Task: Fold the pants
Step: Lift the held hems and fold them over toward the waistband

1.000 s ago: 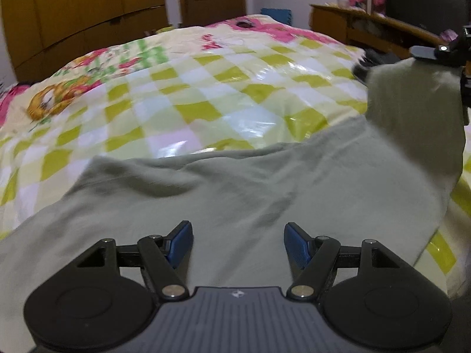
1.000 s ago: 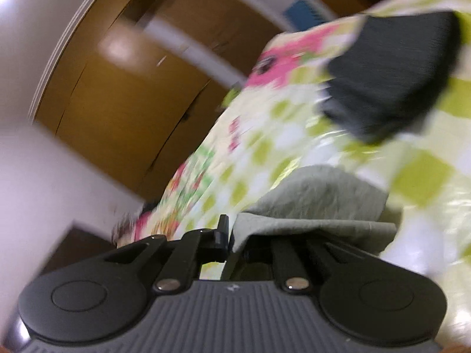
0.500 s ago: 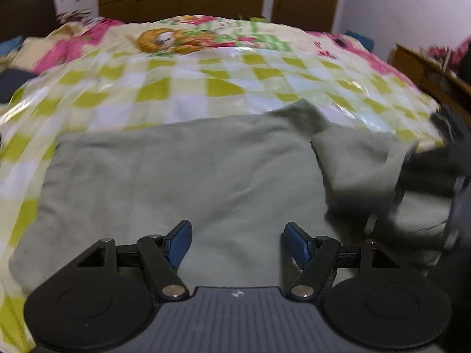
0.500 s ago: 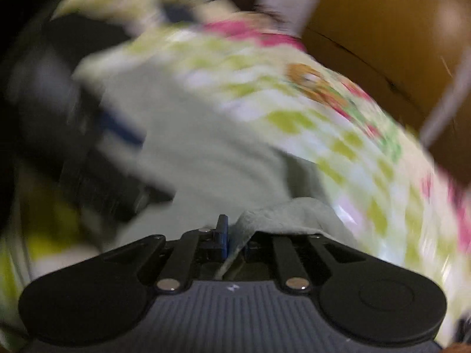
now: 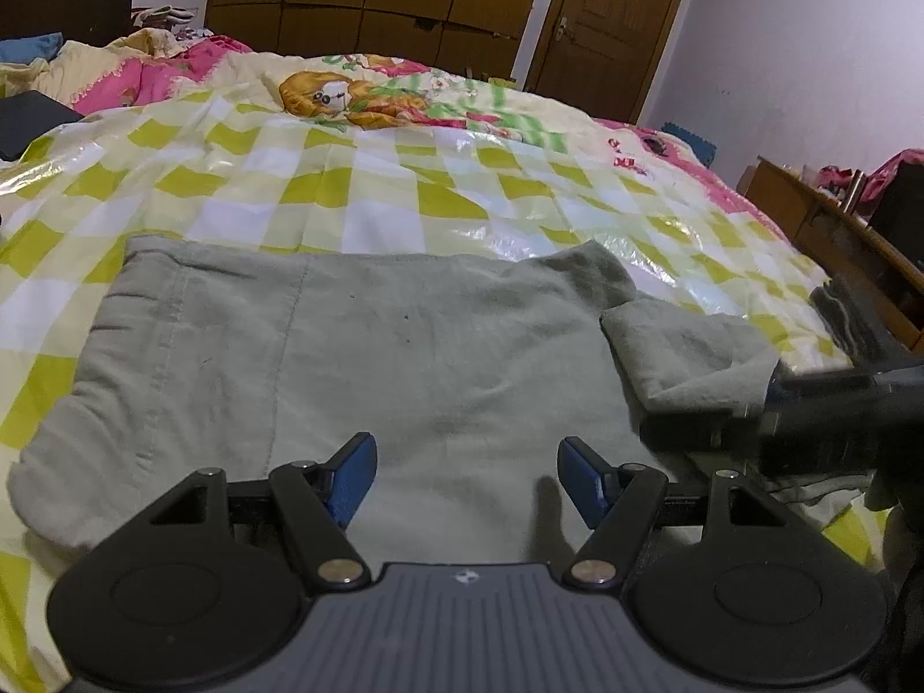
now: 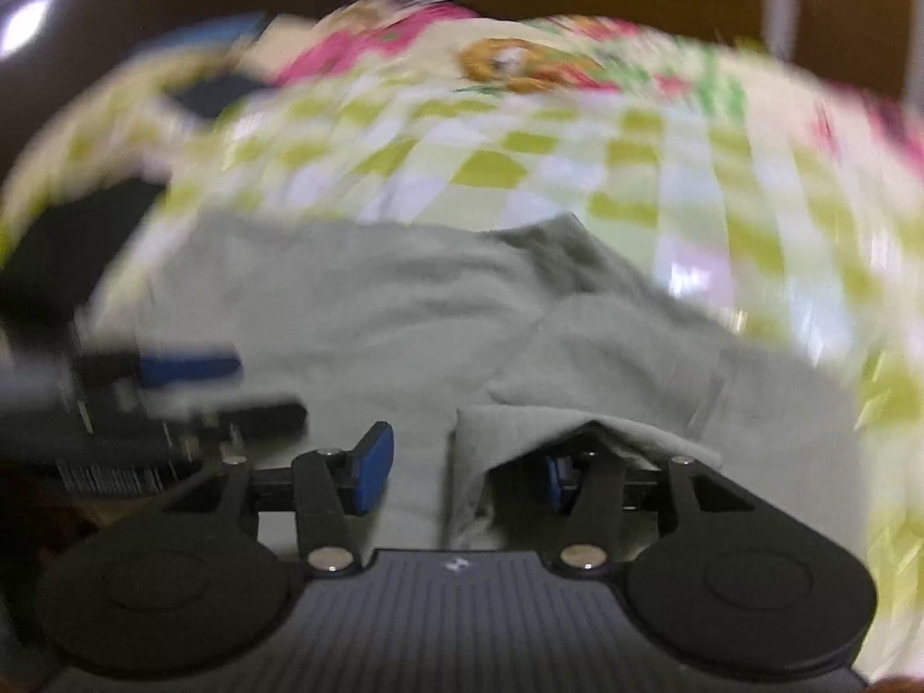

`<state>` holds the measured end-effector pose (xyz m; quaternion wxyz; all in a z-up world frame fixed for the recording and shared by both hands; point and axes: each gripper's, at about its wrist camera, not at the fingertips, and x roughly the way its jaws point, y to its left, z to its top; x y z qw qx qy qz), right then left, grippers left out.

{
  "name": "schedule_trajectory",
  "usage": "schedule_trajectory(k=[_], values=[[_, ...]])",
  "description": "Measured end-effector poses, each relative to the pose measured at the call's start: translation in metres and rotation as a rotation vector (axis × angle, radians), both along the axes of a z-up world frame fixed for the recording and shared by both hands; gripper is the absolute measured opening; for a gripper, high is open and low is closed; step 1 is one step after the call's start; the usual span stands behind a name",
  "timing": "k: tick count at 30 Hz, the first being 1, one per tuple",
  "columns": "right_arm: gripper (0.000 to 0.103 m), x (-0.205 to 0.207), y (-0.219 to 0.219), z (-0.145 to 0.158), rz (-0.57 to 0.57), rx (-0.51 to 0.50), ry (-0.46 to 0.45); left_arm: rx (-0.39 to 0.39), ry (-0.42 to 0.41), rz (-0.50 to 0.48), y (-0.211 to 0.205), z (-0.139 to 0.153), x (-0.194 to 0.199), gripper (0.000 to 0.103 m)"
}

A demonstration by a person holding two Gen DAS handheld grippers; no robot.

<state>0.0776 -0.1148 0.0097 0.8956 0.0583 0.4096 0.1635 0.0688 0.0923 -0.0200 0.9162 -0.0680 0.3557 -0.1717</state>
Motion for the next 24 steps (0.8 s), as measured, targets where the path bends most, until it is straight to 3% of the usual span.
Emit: schedule_trajectory(k=[7, 8, 9, 11, 12, 18, 21, 24], values=[[0.056, 0.009, -0.062, -0.015, -0.421, 0.569, 0.109, -0.048, -0.008, 0.05, 0.019, 0.01, -0.006, 0.083], [0.05, 0.011, -0.064, -0.018, -0.464, 0.588, 0.117, -0.045, -0.014, 0.052, 0.021, 0.011, -0.009, 0.083], [0.035, 0.014, -0.064, -0.019, -0.483, 0.587, 0.117, -0.039, -0.02, 0.052, 0.021, 0.013, -0.011, 0.083], [0.014, 0.02, -0.054, -0.016, -0.48, 0.531, 0.118, -0.028, -0.033, 0.055, 0.025, 0.015, -0.018, 0.083], [0.011, 0.023, -0.045, -0.012, -0.461, 0.484, 0.108, -0.026, -0.036, 0.059, 0.028, 0.017, -0.021, 0.083], [0.008, 0.025, 0.061, 0.034, -0.056, 0.021, -0.112, -0.033, -0.042, 0.106, 0.053, 0.023, -0.042, 0.083], [0.007, 0.019, 0.12, 0.035, 0.174, -0.231, -0.237, -0.037, -0.036, 0.132, 0.068, 0.024, -0.053, 0.083], [0.007, 0.005, 0.165, 0.022, 0.384, -0.378, -0.301, -0.041, -0.034, 0.155, 0.081, 0.026, -0.062, 0.083]])
